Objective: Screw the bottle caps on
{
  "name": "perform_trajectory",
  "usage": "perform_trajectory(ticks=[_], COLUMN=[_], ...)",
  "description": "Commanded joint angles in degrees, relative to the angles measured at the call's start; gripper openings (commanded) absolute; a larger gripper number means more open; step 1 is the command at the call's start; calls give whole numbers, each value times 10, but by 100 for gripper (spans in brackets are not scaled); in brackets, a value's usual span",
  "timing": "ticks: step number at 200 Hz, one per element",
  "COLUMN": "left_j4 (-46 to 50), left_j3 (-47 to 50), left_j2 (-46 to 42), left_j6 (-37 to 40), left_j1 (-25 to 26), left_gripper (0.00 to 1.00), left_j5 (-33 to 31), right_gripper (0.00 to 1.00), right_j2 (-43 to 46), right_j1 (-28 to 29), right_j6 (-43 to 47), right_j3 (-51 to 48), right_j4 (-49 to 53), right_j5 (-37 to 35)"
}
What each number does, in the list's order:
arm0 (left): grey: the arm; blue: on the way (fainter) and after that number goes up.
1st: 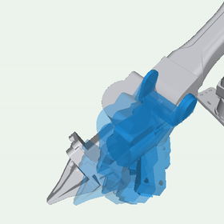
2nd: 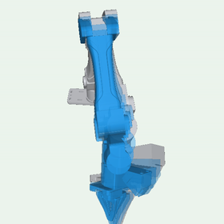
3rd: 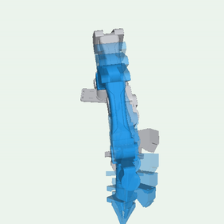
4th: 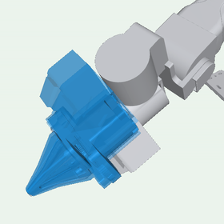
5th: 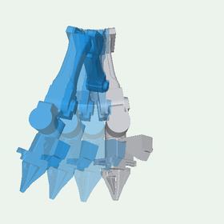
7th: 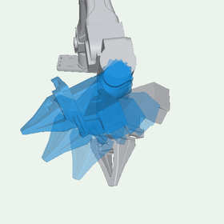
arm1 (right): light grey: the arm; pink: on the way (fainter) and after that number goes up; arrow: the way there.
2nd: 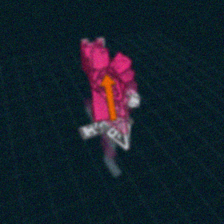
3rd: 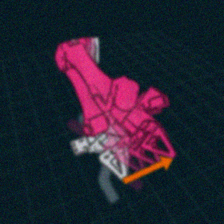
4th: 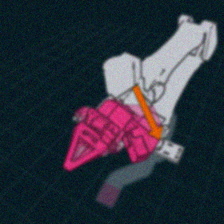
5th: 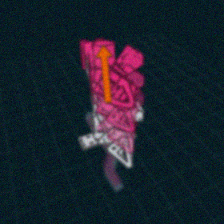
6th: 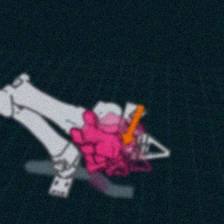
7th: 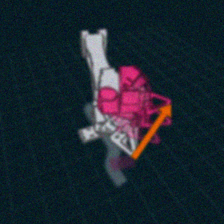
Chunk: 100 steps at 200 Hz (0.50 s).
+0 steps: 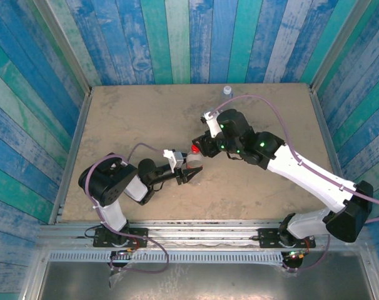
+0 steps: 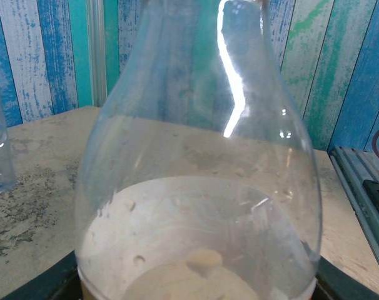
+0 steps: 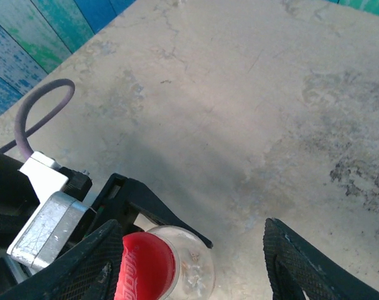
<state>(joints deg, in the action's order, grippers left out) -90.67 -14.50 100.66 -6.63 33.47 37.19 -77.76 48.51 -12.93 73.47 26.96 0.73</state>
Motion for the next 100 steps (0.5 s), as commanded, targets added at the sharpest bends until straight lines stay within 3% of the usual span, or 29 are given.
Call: perform_trajectory(ticks=[1, 100], left_j4=[16, 22], left_j3=[20, 18], left_j2=[21, 19], left_j6=[3, 5], left_j1=[-1, -1], left_gripper=[60, 61], left_j5=[1, 2], right_gripper=[60, 54], right_j2=[-6, -18], right_j1=[-4, -7], right_j6=[-6, -6], right_j3=[12, 10], right_j4=[13, 22], right_j5=[5, 17])
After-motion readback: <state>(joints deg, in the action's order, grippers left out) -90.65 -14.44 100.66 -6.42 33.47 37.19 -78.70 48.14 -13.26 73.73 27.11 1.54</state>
